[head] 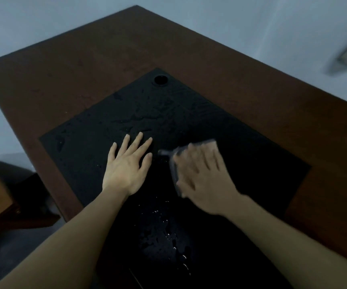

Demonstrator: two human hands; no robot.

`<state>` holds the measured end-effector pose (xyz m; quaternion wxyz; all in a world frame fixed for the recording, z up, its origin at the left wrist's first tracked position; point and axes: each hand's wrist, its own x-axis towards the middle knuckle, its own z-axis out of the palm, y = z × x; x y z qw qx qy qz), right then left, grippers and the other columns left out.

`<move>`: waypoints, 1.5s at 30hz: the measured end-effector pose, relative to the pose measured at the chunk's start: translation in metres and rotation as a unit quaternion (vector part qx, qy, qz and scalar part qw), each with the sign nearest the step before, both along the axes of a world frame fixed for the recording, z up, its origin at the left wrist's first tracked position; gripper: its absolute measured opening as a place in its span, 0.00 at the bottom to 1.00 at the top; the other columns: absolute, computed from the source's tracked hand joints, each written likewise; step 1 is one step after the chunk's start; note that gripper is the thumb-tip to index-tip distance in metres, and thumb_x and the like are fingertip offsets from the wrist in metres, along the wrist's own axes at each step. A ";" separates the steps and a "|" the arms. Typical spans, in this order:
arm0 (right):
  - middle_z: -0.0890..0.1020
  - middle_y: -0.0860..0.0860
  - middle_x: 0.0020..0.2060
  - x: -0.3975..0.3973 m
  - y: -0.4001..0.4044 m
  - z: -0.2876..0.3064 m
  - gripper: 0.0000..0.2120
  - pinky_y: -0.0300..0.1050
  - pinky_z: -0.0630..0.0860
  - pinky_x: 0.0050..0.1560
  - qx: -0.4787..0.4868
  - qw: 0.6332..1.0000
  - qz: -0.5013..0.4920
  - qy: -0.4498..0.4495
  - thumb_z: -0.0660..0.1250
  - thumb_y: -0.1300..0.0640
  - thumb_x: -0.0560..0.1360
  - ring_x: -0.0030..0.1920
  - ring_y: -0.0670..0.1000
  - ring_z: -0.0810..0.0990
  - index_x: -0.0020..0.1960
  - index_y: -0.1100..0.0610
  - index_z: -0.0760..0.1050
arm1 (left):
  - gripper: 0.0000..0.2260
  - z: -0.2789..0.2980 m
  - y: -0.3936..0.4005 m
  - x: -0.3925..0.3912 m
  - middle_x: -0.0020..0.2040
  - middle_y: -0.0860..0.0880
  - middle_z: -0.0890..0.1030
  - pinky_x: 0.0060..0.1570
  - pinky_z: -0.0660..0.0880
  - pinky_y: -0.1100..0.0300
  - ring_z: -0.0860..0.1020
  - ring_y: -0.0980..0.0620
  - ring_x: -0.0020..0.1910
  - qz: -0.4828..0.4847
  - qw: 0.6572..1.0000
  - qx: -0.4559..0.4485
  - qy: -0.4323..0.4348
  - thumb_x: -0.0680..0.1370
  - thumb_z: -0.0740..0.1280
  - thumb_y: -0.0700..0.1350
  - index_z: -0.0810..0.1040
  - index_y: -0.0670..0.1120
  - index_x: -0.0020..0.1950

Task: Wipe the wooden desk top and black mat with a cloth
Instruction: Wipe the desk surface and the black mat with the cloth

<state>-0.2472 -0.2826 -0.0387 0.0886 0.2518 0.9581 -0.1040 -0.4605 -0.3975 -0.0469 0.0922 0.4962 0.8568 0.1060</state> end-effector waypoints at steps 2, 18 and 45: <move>0.51 0.56 0.82 0.018 -0.016 0.003 0.32 0.67 0.48 0.78 -0.015 0.999 0.025 -0.020 0.47 0.34 0.80 0.81 0.64 0.49 0.82 0.42 0.52 | 0.30 0.001 0.000 0.000 0.82 0.60 0.48 0.79 0.39 0.49 0.41 0.55 0.81 0.003 1.000 0.007 -0.007 0.80 0.37 0.65 0.53 0.62 0.81; 0.47 0.51 0.83 -0.068 -0.024 0.006 0.33 0.67 0.45 0.78 0.033 0.998 -0.024 -0.049 0.32 0.38 0.79 0.81 0.64 0.47 0.83 0.44 0.43 | 0.27 0.002 -0.008 -0.005 0.82 0.58 0.53 0.80 0.48 0.48 0.46 0.56 0.81 -0.013 0.981 0.161 -0.111 0.83 0.43 0.61 0.61 0.57 0.80; 0.59 0.61 0.79 -0.118 0.036 0.007 0.27 0.68 0.55 0.74 0.086 0.987 0.091 -0.102 0.45 0.49 0.85 0.77 0.65 0.56 0.82 0.54 0.52 | 0.24 0.004 0.008 -0.195 0.82 0.60 0.43 0.79 0.39 0.50 0.38 0.55 0.80 -0.054 0.998 -0.041 0.010 0.84 0.43 0.62 0.47 0.63 0.81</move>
